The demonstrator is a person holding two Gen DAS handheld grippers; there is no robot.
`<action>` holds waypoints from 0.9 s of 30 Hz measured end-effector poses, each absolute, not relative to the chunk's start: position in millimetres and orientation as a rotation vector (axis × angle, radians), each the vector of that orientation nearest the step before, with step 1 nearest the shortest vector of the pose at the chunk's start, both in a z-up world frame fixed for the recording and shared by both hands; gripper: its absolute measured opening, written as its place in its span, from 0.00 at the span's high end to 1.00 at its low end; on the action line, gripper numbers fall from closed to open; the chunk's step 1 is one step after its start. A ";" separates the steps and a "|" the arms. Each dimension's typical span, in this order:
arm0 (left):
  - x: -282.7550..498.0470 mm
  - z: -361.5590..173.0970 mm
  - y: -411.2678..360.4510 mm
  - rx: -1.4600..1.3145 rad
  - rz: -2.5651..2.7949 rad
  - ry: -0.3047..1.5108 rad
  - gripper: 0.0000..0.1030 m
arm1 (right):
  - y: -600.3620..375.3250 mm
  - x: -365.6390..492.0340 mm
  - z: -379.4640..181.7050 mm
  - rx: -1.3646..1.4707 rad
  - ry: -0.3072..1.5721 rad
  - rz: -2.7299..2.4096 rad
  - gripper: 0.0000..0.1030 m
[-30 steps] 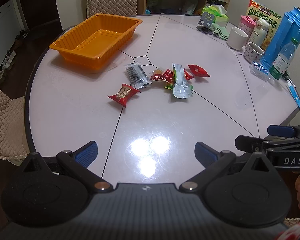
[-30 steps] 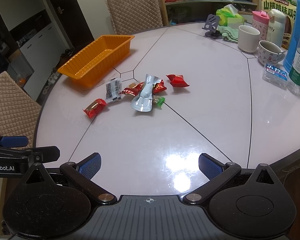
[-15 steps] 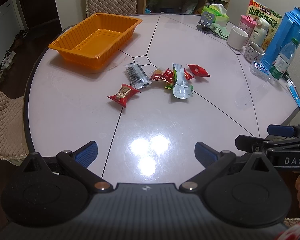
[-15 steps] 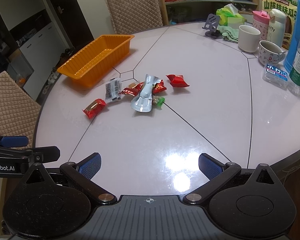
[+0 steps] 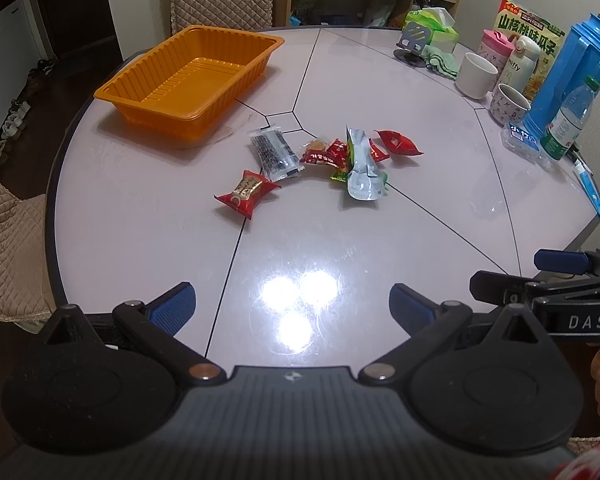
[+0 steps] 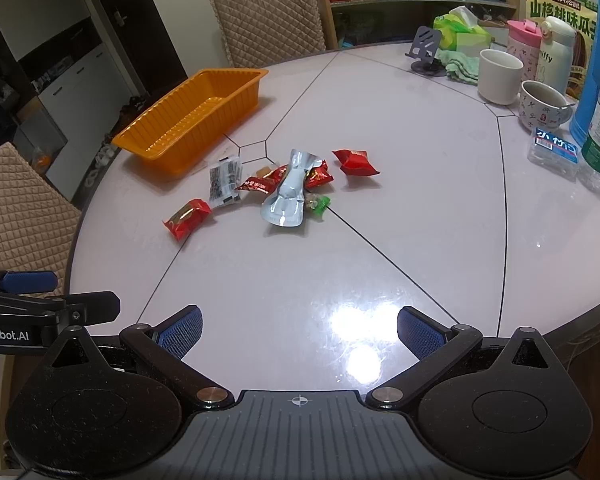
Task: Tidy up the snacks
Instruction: 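Reach the left tool to the red candy wrapper and close on it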
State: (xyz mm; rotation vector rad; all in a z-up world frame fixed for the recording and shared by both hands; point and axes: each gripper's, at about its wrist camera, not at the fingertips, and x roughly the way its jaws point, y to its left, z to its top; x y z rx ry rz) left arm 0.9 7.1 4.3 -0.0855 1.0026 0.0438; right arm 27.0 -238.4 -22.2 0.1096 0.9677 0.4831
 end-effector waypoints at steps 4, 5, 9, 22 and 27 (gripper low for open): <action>1.2 4.6 7.6 -0.087 0.044 1.005 0.00 | -236.4 31.9 -23.9 0.111 0.974 0.484 0.00; 1.3 4.2 7.4 -0.087 0.044 1.004 0.00 | -236.0 33.3 -24.3 0.111 0.975 0.484 0.00; 1.6 4.2 7.6 -0.087 0.044 1.005 0.00 | -235.0 36.8 -25.5 0.112 0.979 0.482 0.00; 18.8 0.6 19.1 -0.099 0.012 1.024 0.00 | -229.7 54.0 -30.7 0.127 0.990 0.457 0.00; 28.8 -3.3 27.3 -0.090 -0.013 1.010 0.00 | -226.0 61.6 -36.4 0.137 0.986 0.443 0.00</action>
